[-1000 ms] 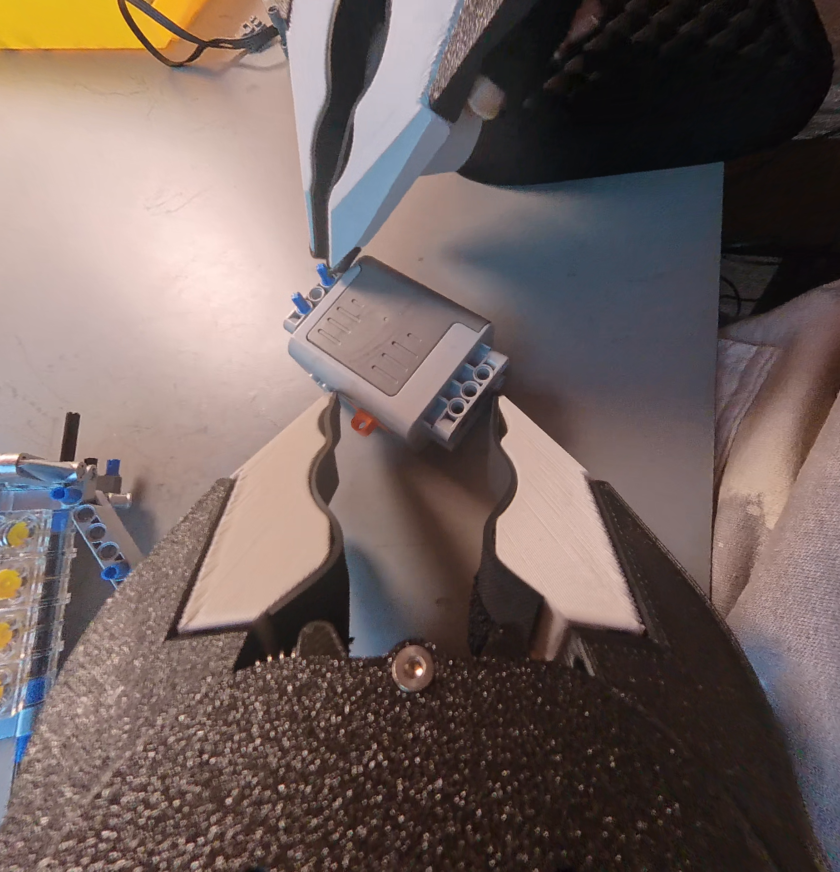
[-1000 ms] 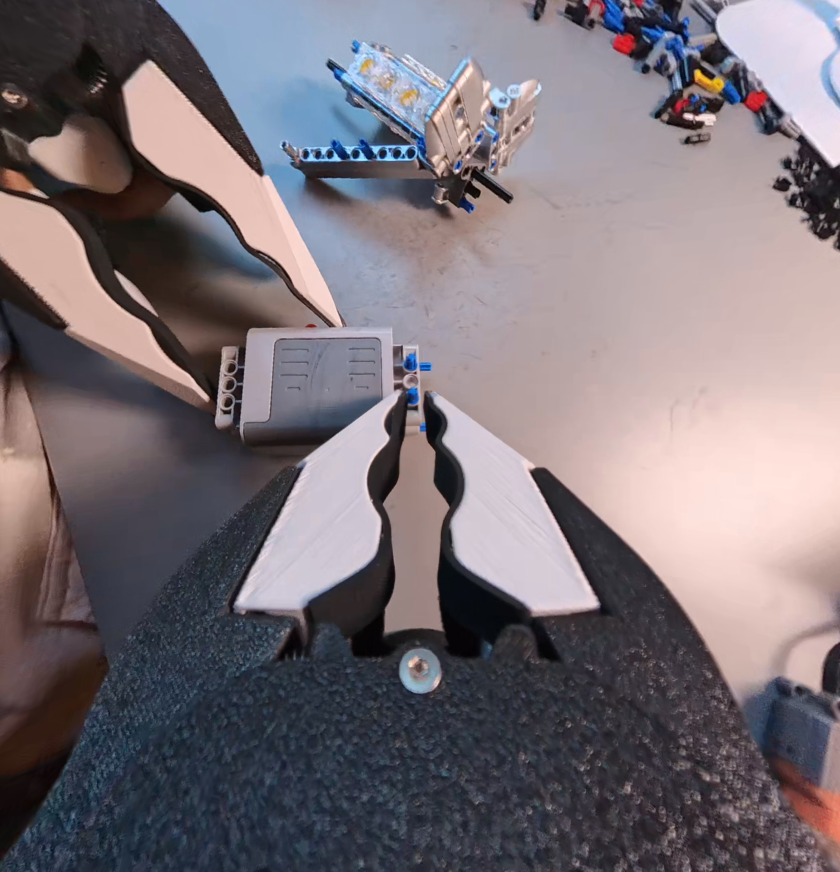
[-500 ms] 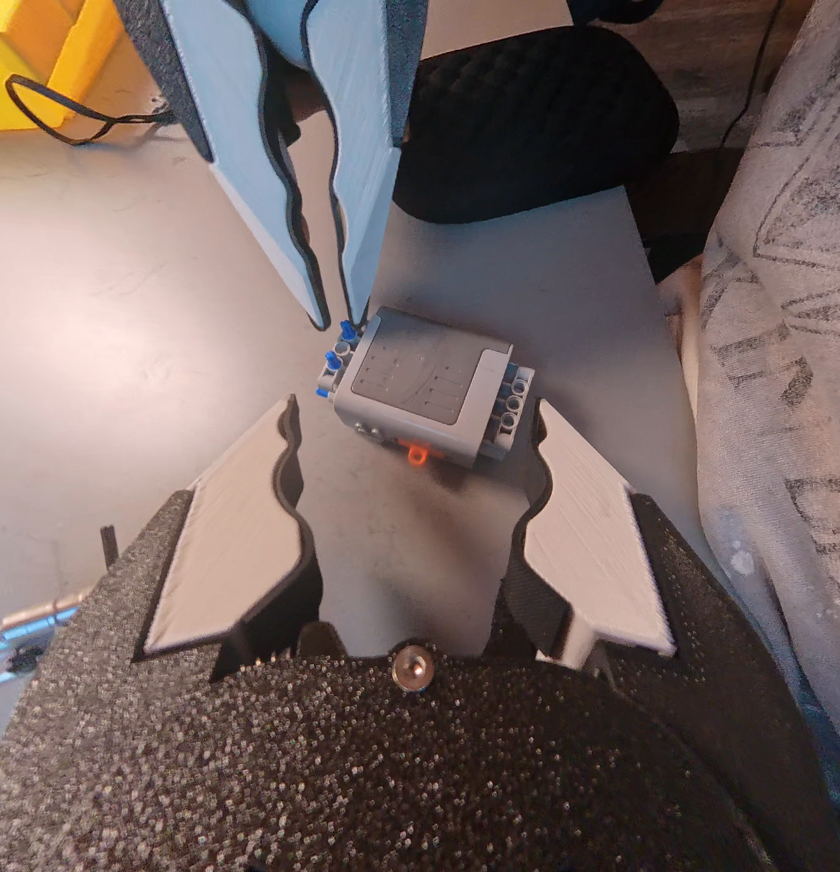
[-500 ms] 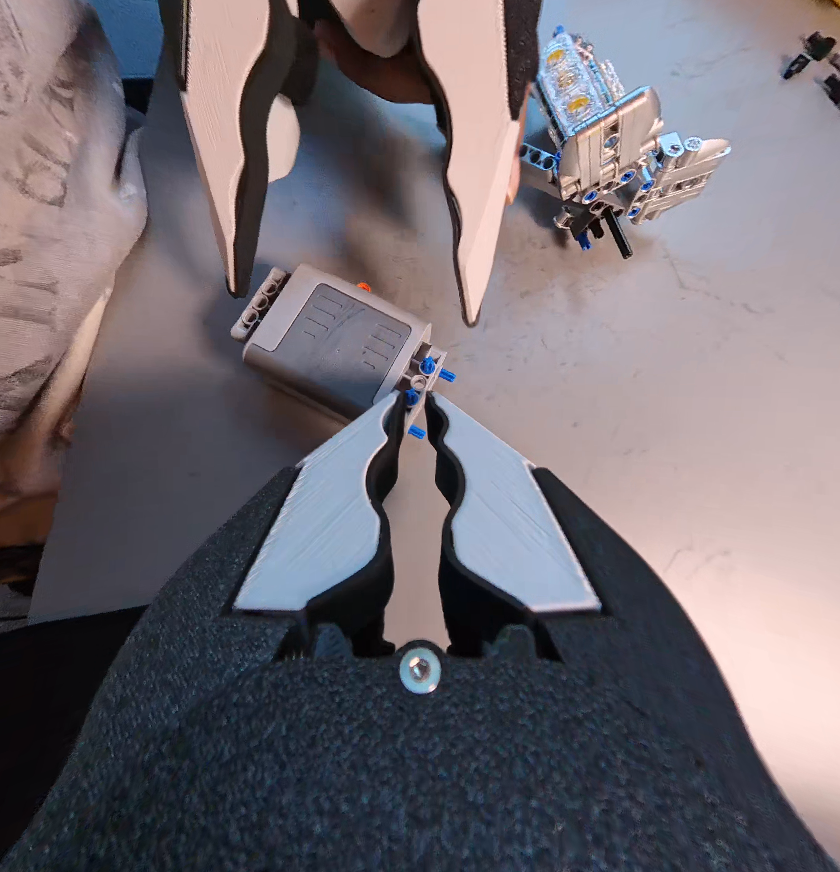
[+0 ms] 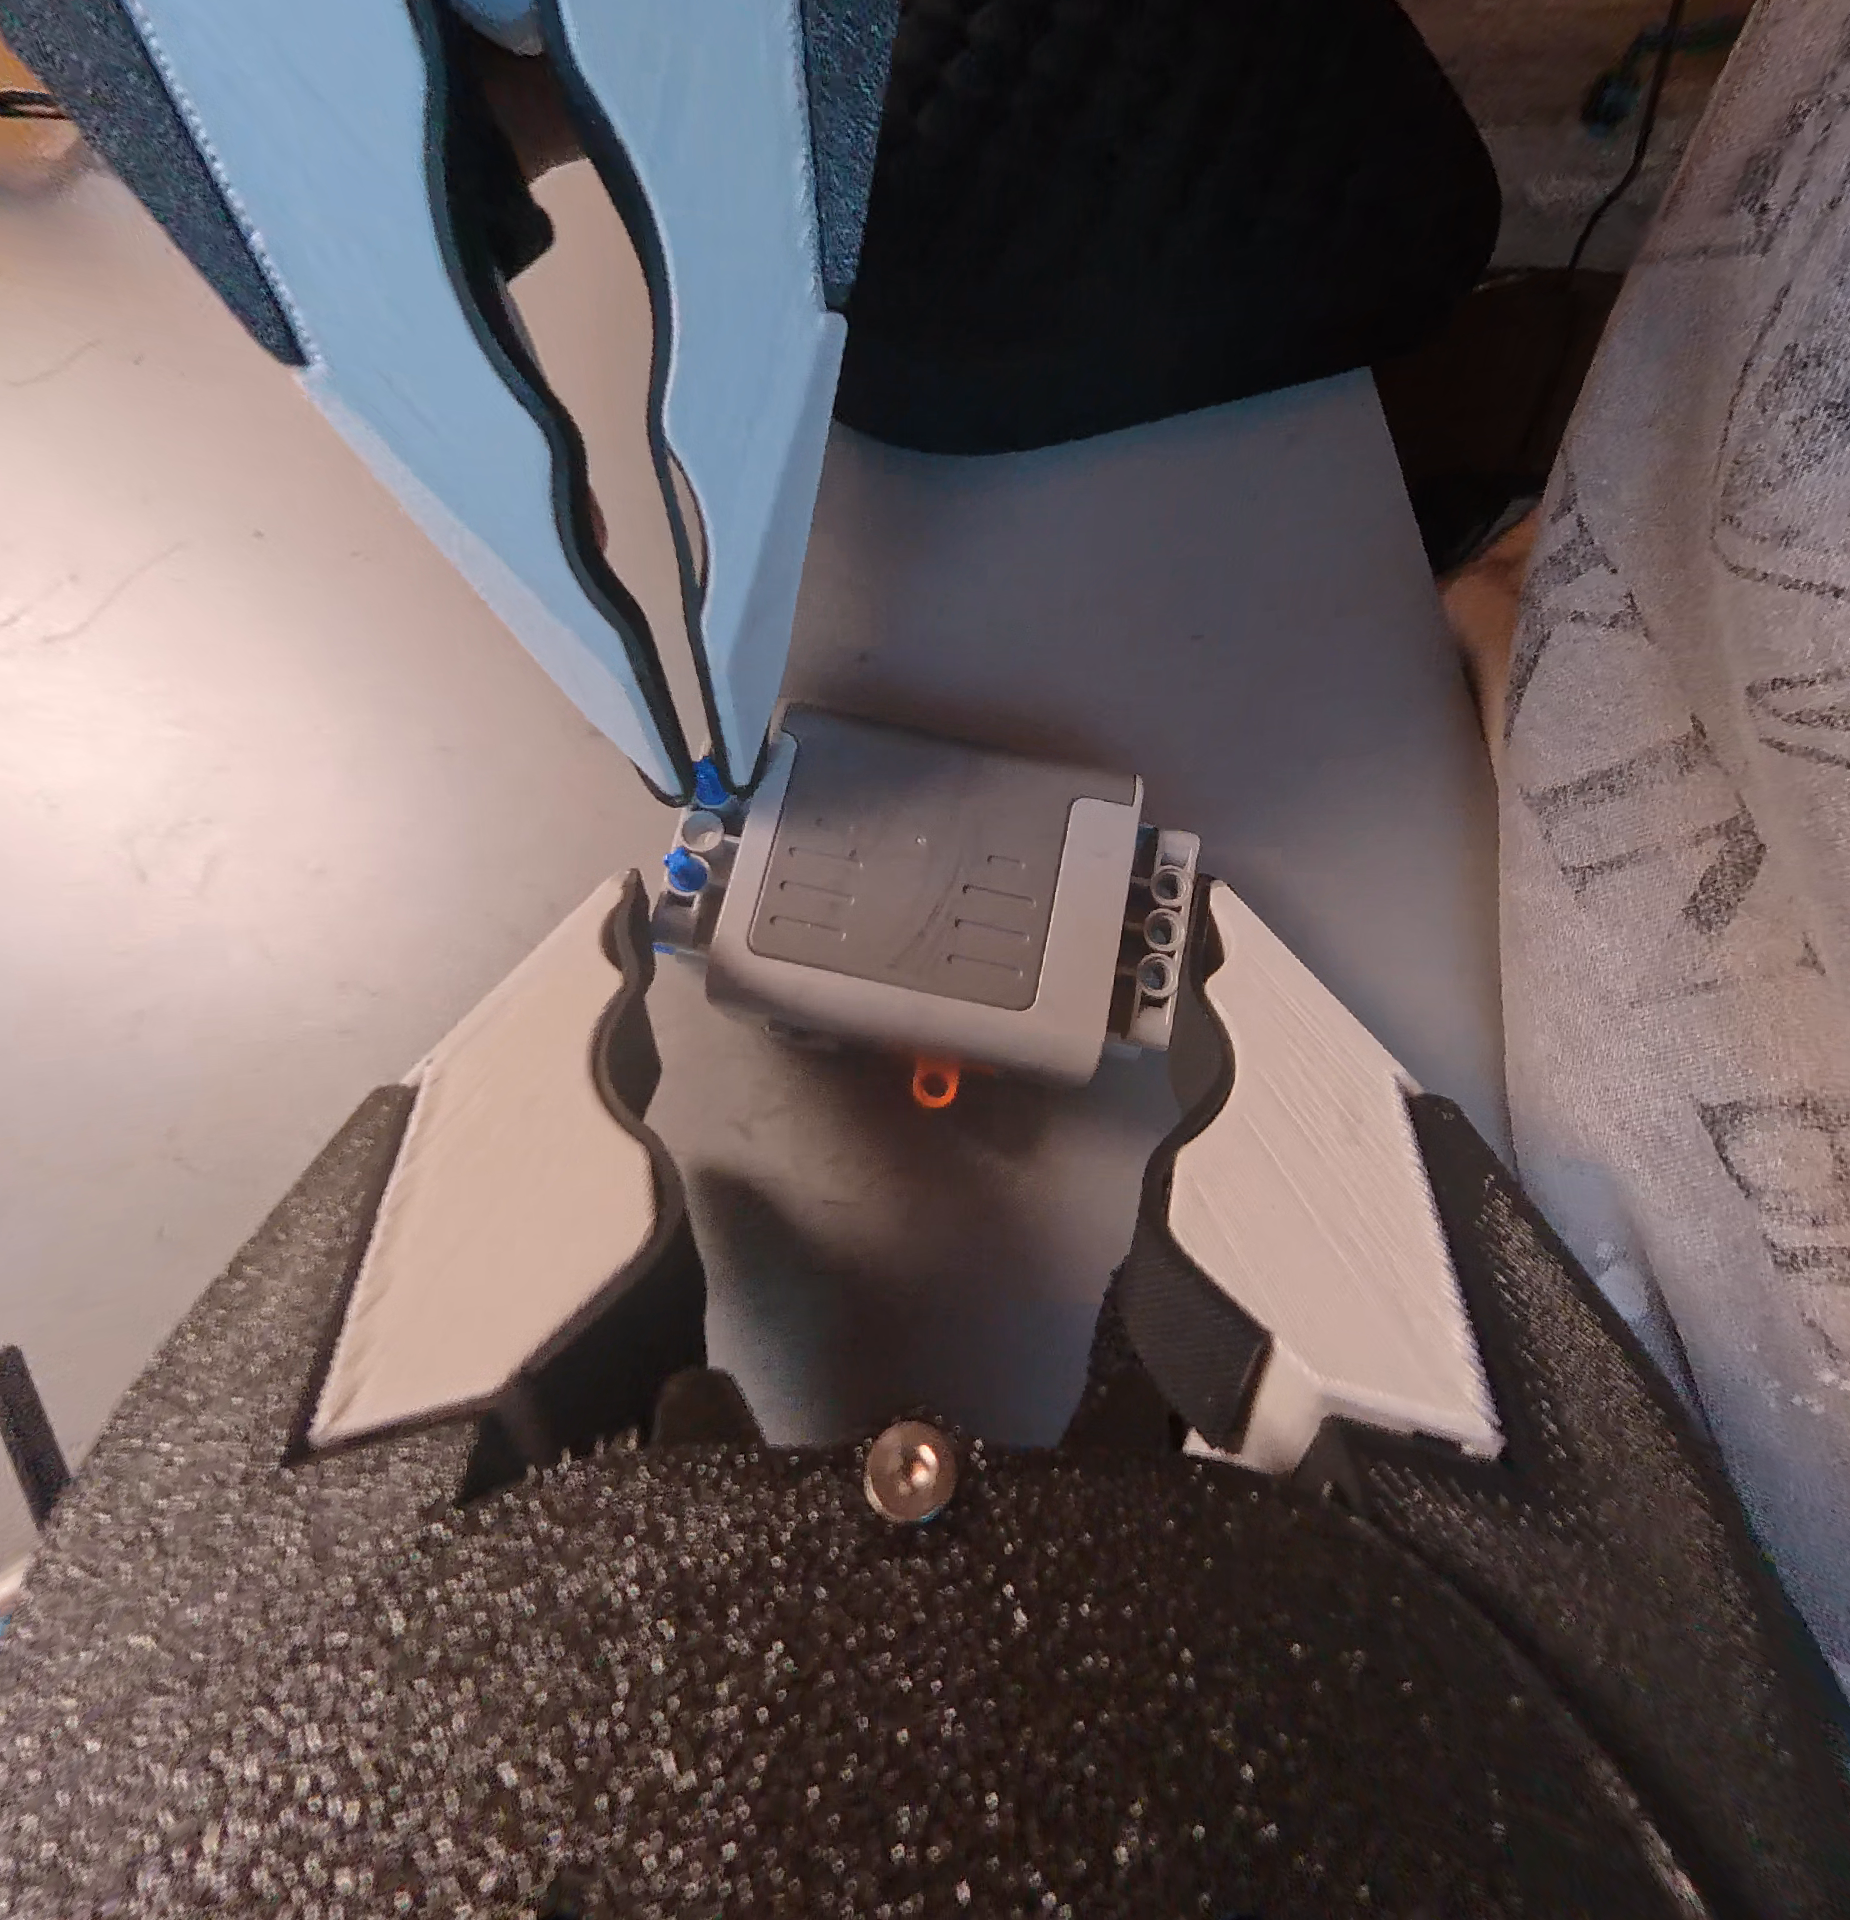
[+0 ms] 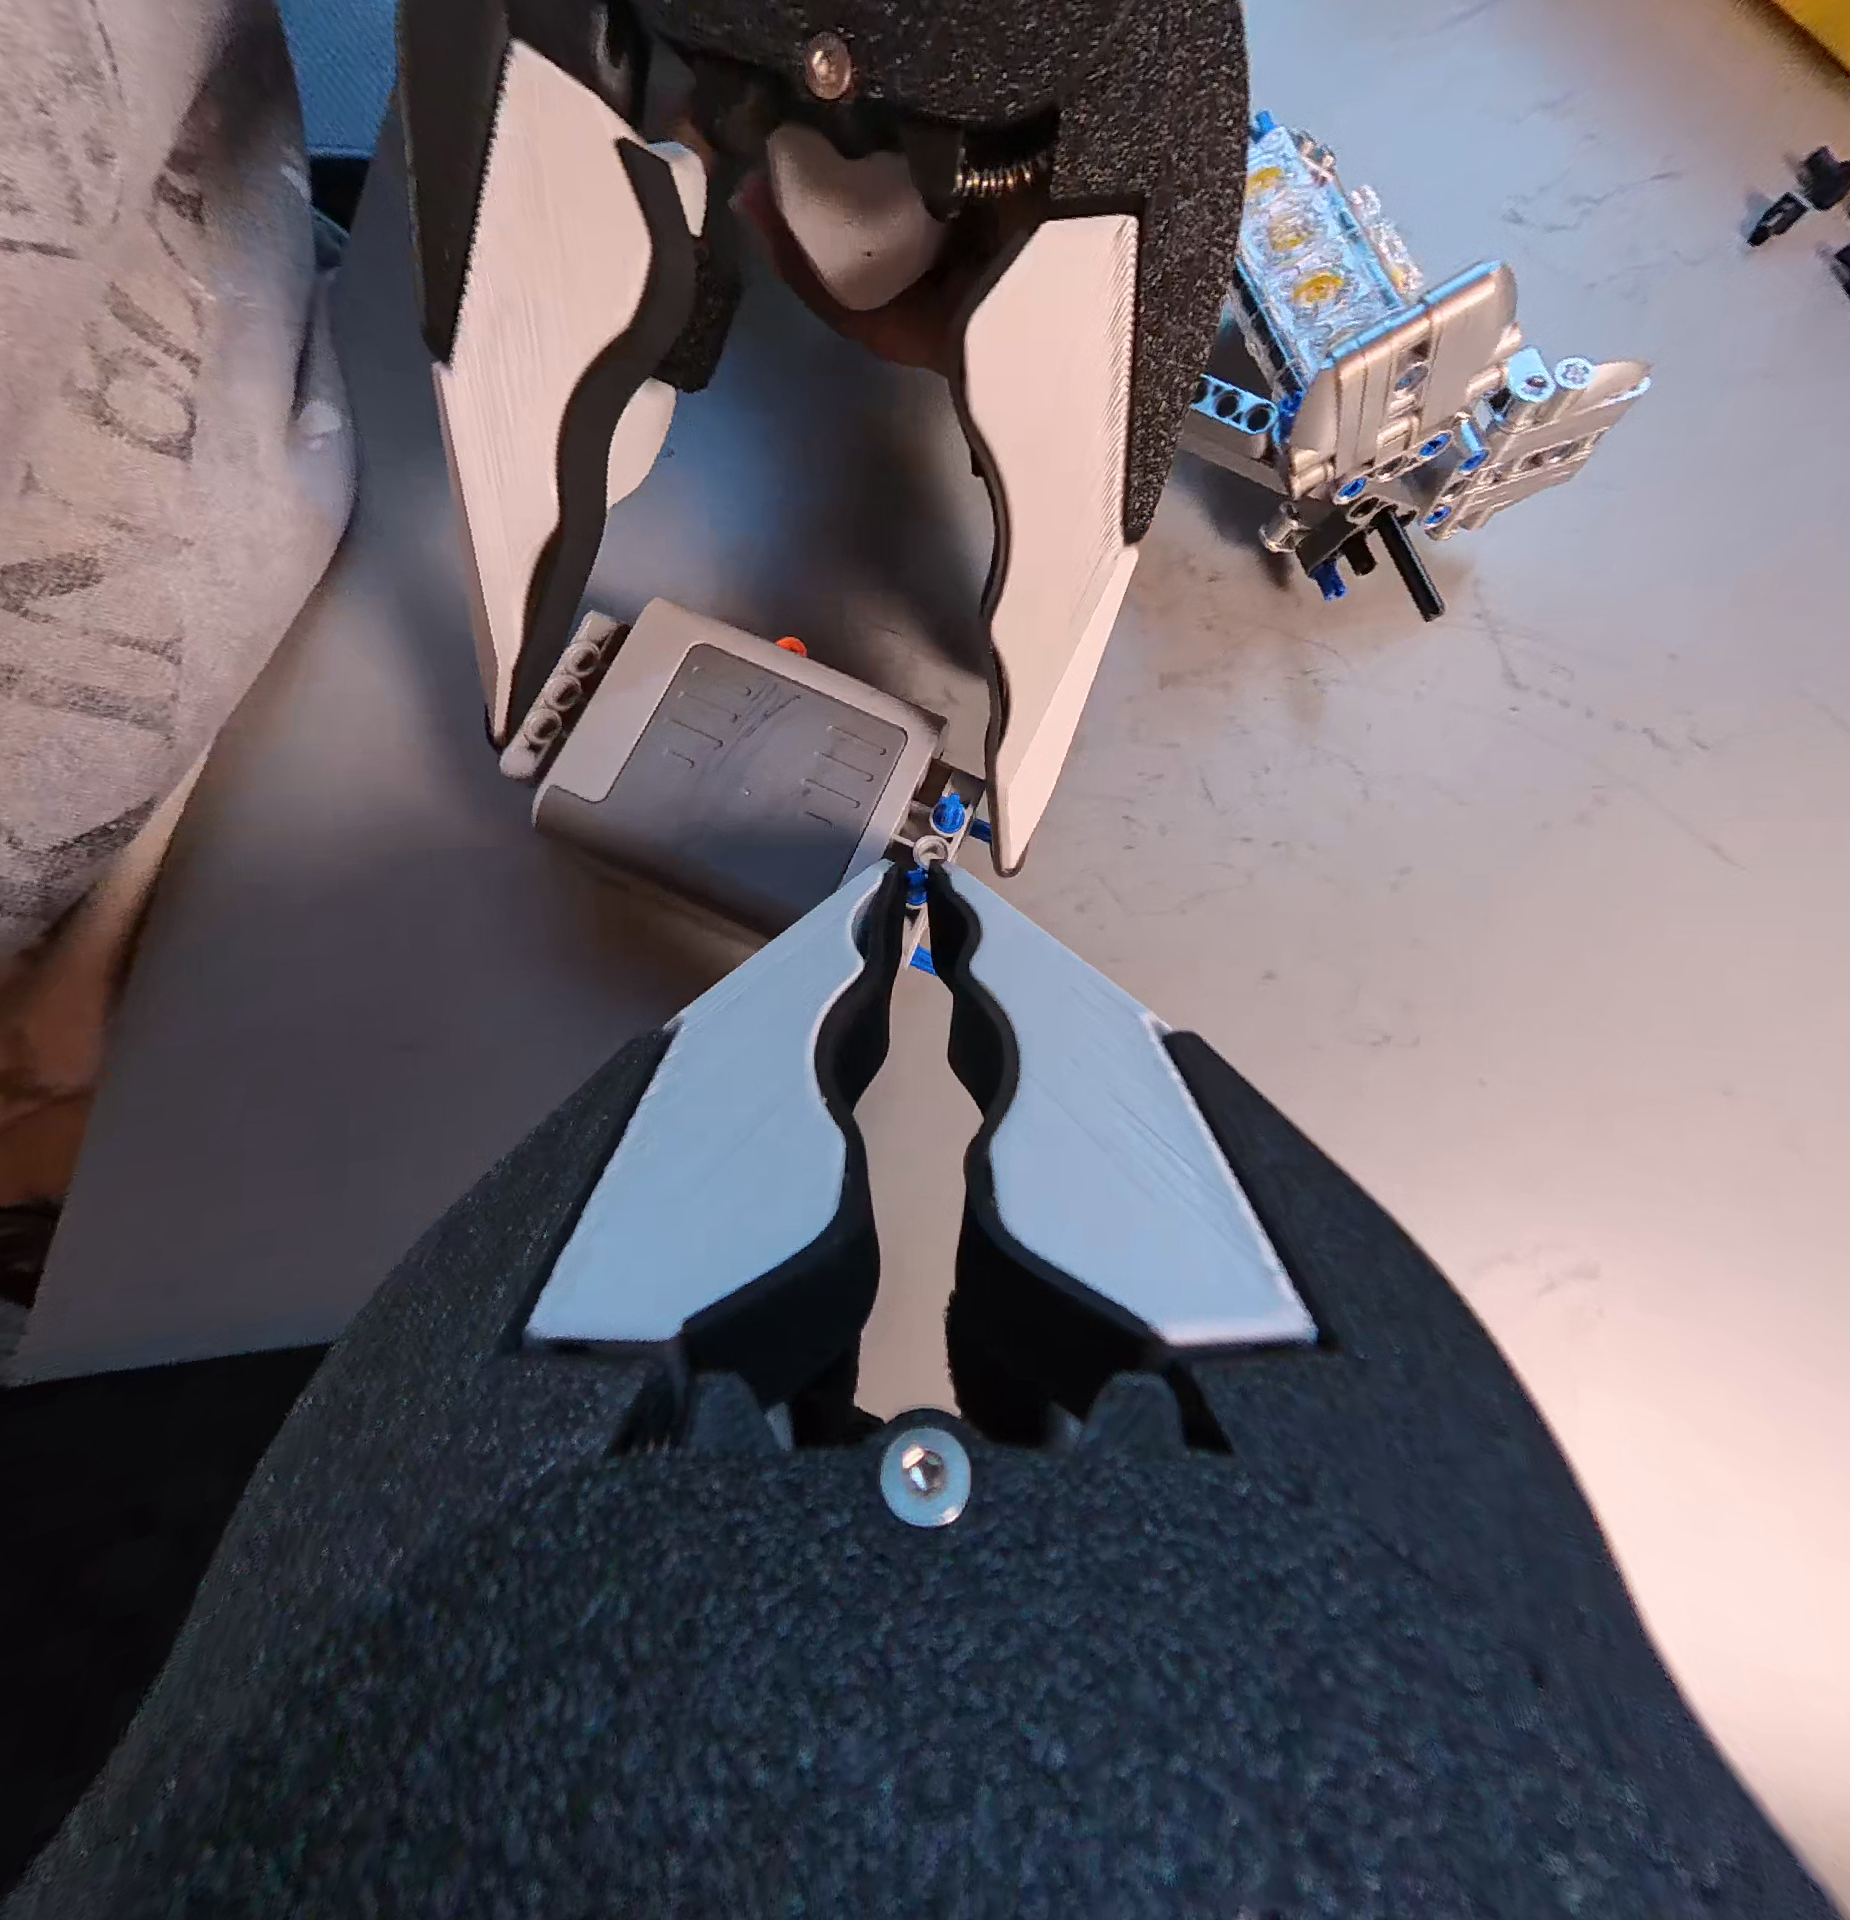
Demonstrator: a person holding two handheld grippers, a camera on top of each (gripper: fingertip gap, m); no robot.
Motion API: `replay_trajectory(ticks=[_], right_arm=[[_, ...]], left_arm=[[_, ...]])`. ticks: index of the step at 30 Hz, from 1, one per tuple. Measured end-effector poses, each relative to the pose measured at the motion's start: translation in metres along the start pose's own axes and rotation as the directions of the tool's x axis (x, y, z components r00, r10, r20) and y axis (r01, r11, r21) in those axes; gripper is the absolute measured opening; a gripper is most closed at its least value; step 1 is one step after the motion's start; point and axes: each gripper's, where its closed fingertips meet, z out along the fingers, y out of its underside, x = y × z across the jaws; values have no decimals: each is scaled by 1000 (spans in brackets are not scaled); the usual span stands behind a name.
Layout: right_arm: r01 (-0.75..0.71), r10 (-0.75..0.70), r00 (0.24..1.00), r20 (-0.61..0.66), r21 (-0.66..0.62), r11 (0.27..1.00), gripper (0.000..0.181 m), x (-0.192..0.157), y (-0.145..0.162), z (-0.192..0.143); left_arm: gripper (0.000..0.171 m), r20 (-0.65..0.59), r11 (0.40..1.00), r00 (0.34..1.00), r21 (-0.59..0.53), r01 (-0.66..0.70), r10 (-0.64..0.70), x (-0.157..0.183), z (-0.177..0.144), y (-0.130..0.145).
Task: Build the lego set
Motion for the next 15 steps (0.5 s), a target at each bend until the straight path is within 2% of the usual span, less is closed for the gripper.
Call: replay_trajectory(ticks=[1, 15], right_arm=[[-10, 10, 1000, -17, -3, 1000, 3, 0, 0, 0], [-191, 186, 962, -200, -5, 982, 3, 1, -1, 1]], left_arm=[[99, 10, 1000, 1000, -1, 8, -8, 0, 0, 0], [99, 111, 995, 989, 19, 94, -96, 2, 1, -2]])
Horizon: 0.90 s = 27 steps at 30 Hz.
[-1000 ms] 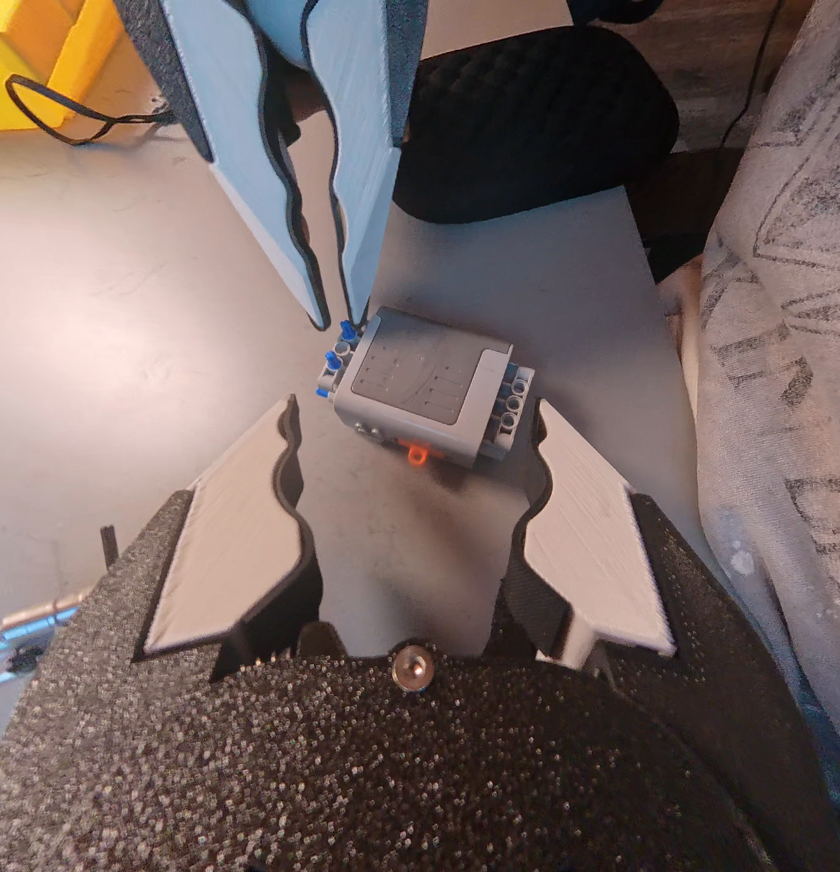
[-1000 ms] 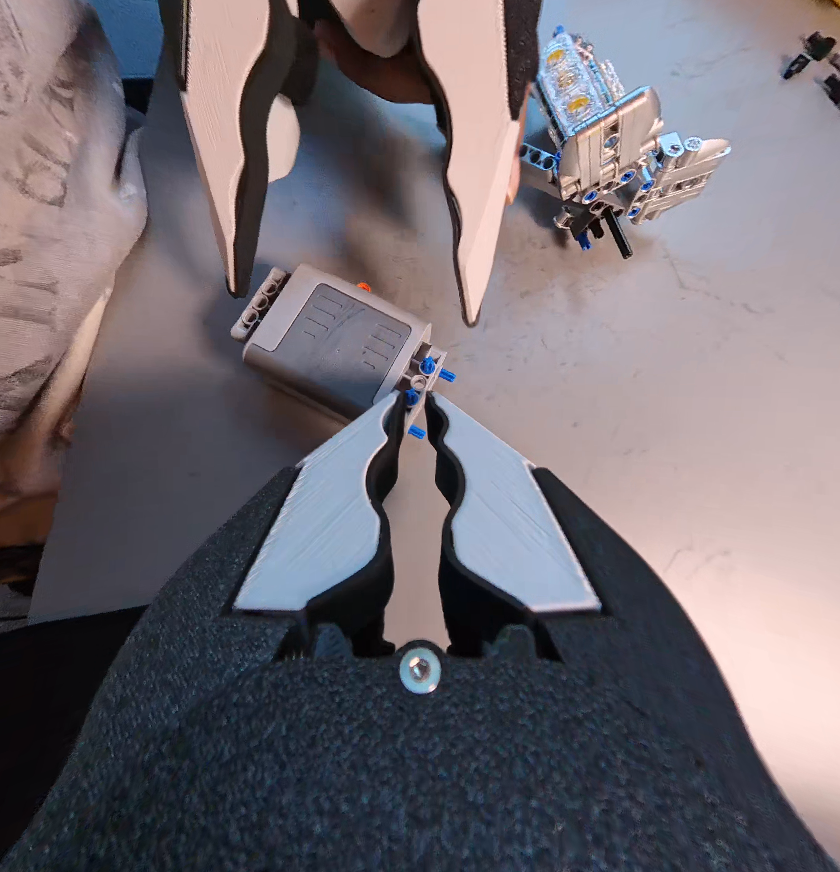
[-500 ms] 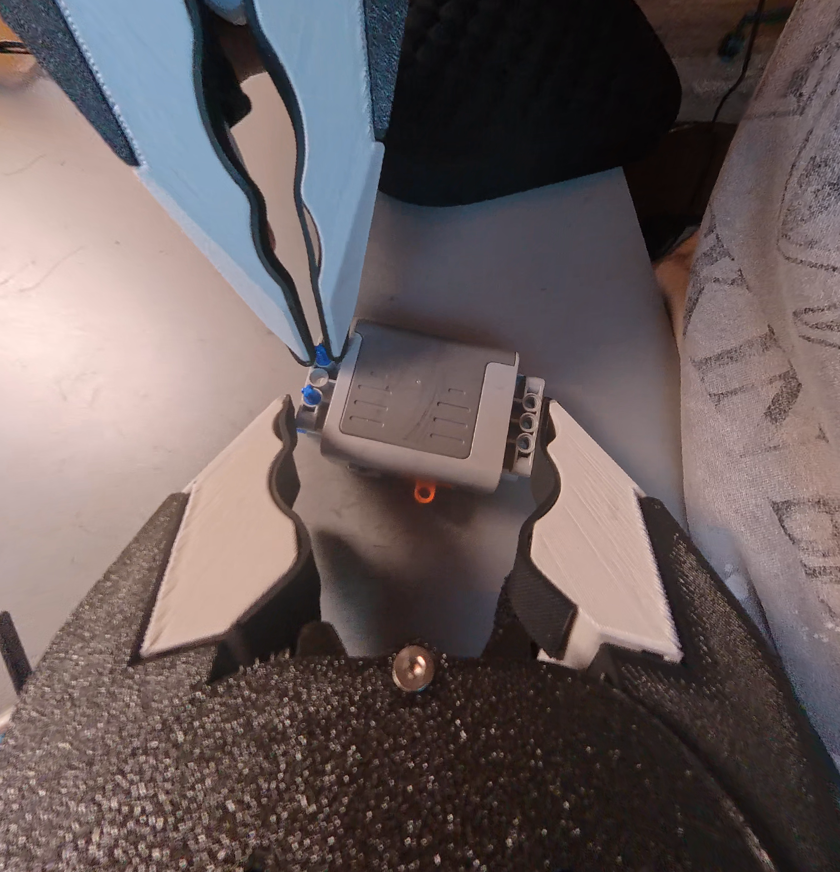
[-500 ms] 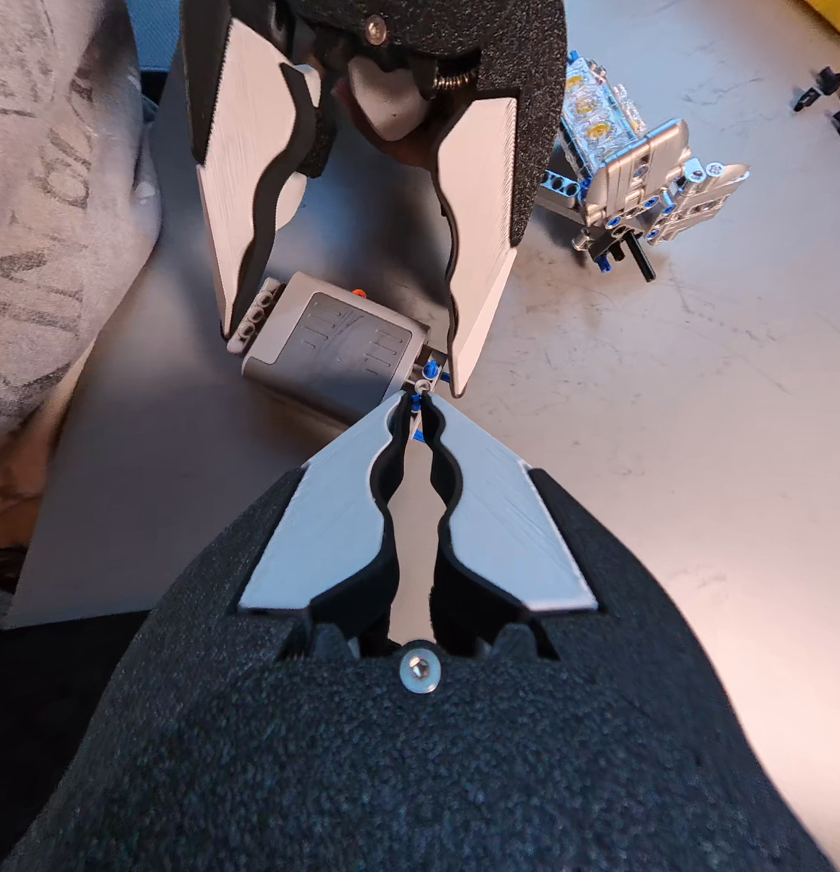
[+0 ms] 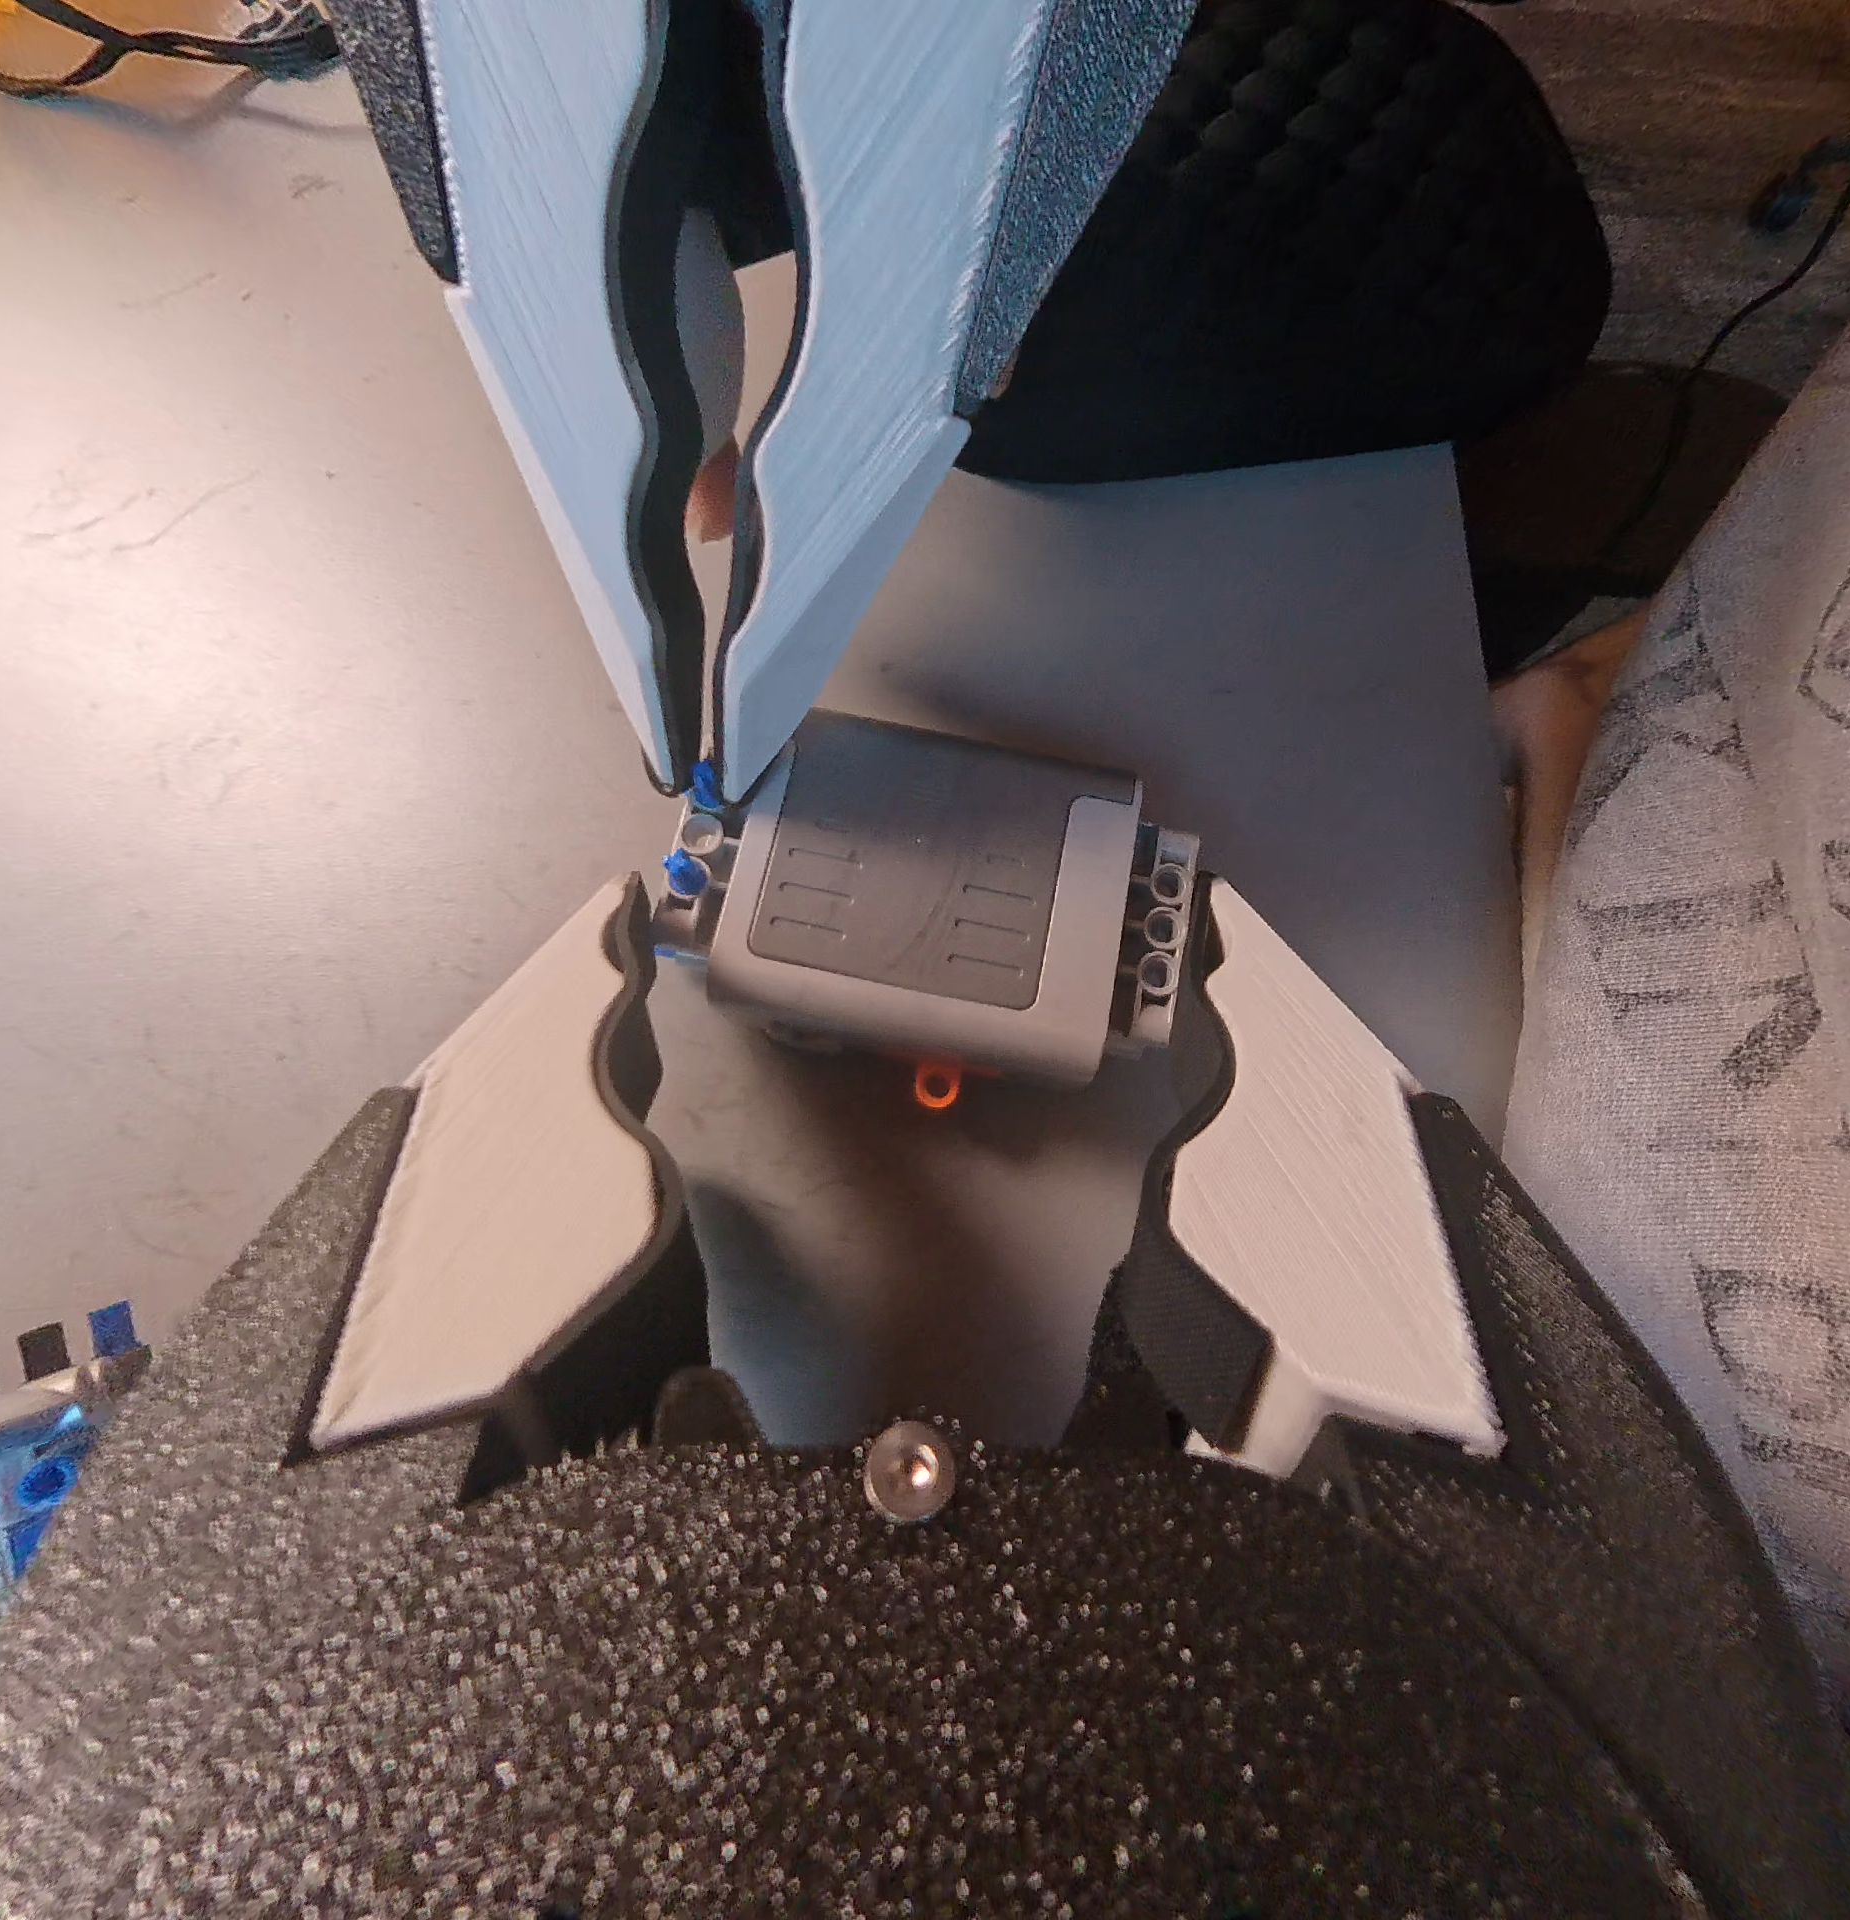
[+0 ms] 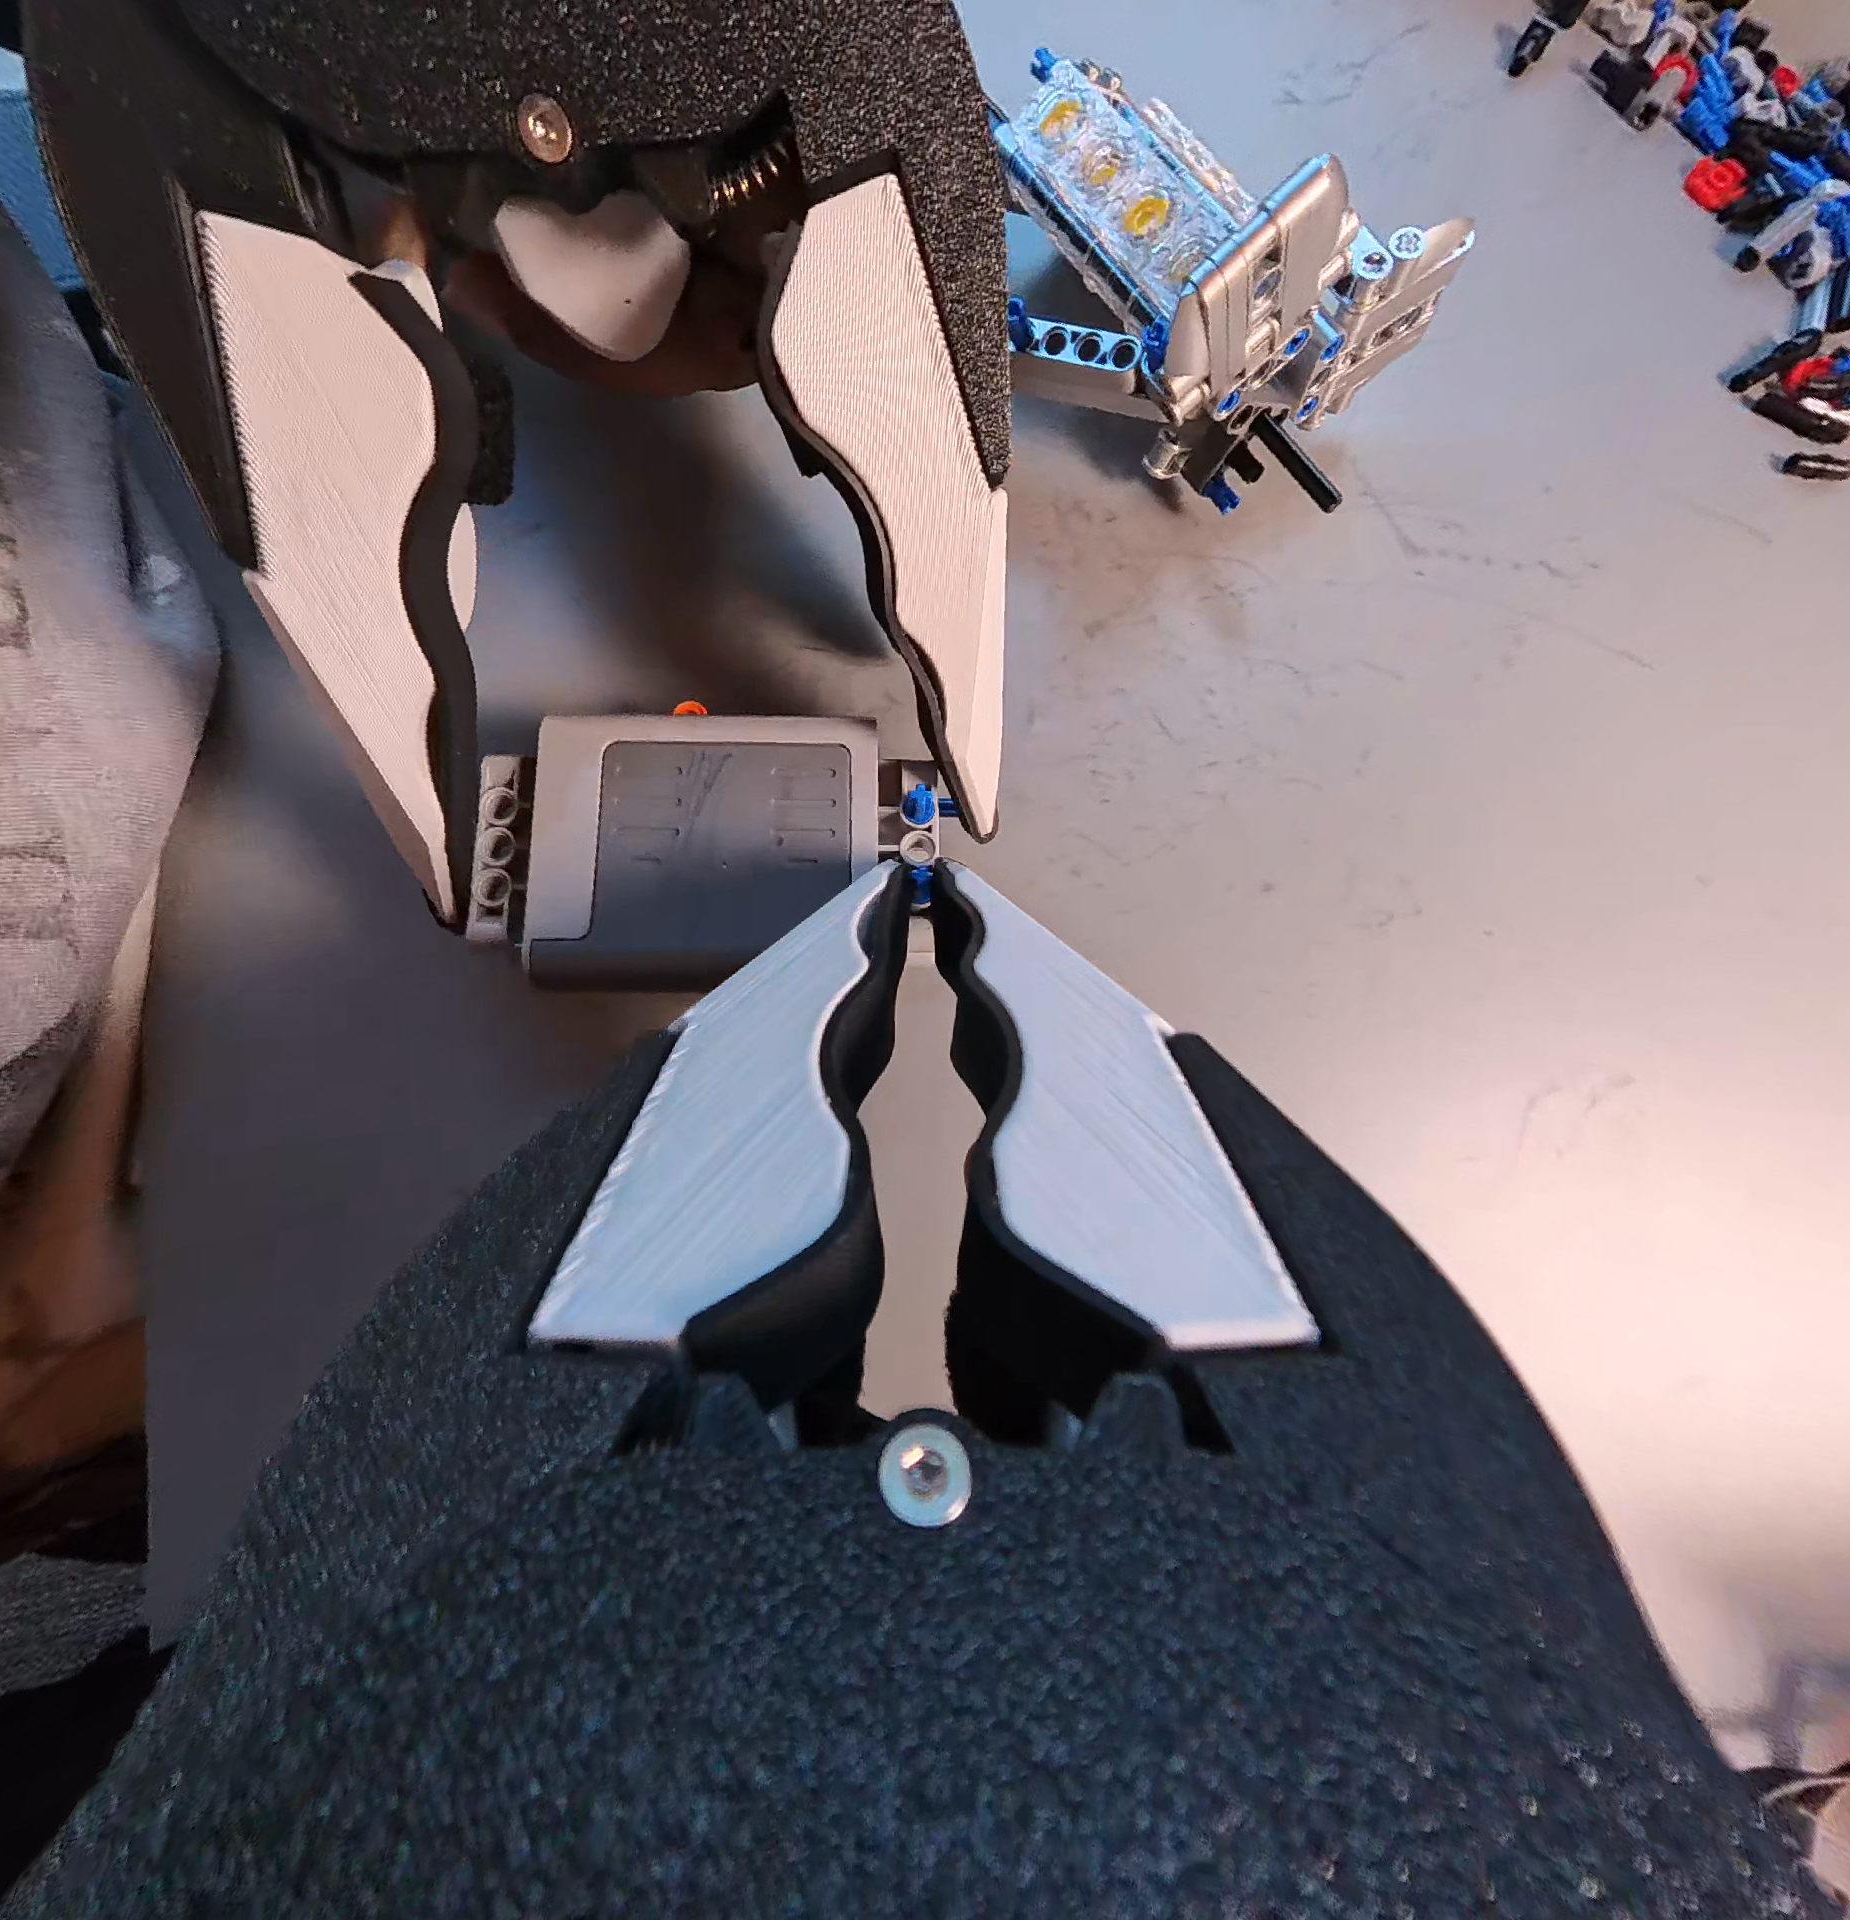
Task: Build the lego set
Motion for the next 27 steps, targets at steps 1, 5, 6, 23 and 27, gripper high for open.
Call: replay_trajectory(ticks=[1, 5, 6, 23, 27], right_arm=[[-6, 6, 1000, -3, 1, 1000, 3, 0, 0, 0], [-28, 28, 999, -22, -5, 1000, 3, 0, 0, 0], [-31, 31, 999, -27, -5, 999, 3, 0, 0, 0], [-78, 74, 992, 101, 37, 996, 17, -3, 8, -22], [-108, 104, 991, 90, 50, 993, 11, -3, 6, -18]], left_arm=[[99, 1, 1000, 1000, 2, 1, -1, 0, 0, 0], [99, 0, 1000, 1000, 7, 1, -1, 0, -1, 0], [99, 0, 1000, 1000, 8, 1, -1, 0, -1, 0], [100, -112, 996, 989, 4, -94, 94, 8, -4, 2], [99, -111, 996, 989, 5, -93, 93, 8, -4, 2]])
